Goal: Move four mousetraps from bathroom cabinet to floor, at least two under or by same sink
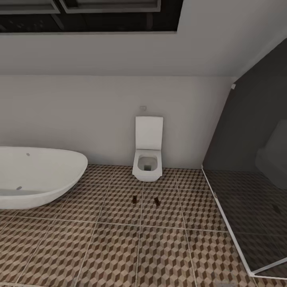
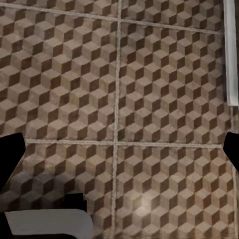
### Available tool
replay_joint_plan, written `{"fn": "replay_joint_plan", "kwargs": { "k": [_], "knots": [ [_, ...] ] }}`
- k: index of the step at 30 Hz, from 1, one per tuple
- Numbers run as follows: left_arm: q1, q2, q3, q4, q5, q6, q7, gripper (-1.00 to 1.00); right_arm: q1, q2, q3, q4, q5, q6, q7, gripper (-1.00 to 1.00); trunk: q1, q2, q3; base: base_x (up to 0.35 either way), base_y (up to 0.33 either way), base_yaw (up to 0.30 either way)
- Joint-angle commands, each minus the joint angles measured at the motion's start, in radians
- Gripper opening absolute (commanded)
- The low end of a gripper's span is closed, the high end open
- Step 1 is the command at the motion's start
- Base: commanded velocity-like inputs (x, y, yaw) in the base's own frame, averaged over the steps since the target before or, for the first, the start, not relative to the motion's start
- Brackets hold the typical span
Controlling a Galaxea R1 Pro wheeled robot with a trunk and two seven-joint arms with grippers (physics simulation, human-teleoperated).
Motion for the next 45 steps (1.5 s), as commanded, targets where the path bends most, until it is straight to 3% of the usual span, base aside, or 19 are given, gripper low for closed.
{"fn": "replay_joint_plan", "kwargs": {
  "k": [1, 5, 12, 13, 19, 27, 45],
  "knots": [
    [0.002, -0.001, -0.009, 0.008, 0.005, -0.002, 0.003, 1.0, 0.0, 0.0, 0.003, 0.007, 0.0, 0.001, -0.003, 1.0, 0.001, -0.002, -0.002, 0.0, 0.0, 0.0],
    [0.037, 0.0, -0.009, 0.027, 0.005, -0.001, 0.005, 1.0, 0.024, -0.002, 0.003, 0.021, 0.0, 0.043, -0.003, 1.0, 0.001, -0.002, -0.002, 0.0, 0.0, 0.0],
    [0.15, 0.001, -0.008, 0.035, 0.004, 0.0, 0.006, 1.0, 0.087, -0.002, 0.003, 0.026, -0.001, 0.206, 0.0, 1.0, 0.001, -0.002, -0.002, 0.0, 0.0, 0.0],
    [0.205, 0.003, -0.007, 0.035, 0.004, 0.001, 0.009, 1.0, 0.123, -0.002, 0.003, 0.027, -0.003, 0.283, 0.001, 1.0, 0.001, -0.002, -0.002, 0.0, 0.0, 0.0],
    [0.261, 0.003, -0.007, 0.035, 0.004, 0.001, 0.013, 1.0, 0.167, -0.003, 0.002, 0.027, -0.006, 0.395, 0.0, 1.0, 0.001, -0.002, -0.002, 0.0, 0.0, 0.0],
    [0.271, 0.004, -0.007, 0.035, 0.005, 0.0, 0.013, 1.0, 0.2, -0.001, 0.003, 0.027, -0.004, 0.419, -0.001, 1.0, 0.001, -0.002, -0.002, 0.0, 0.0, 0.0],
    [0.272, 0.003, -0.008, 0.032, 0.006, -0.002, 0.006, 1.0, 0.207, -0.001, 0.004, 0.027, -0.004, 0.416, -0.001, 1.0, 0.001, -0.002, -0.002, 0.0, 0.0, 0.0]
  ]
}}
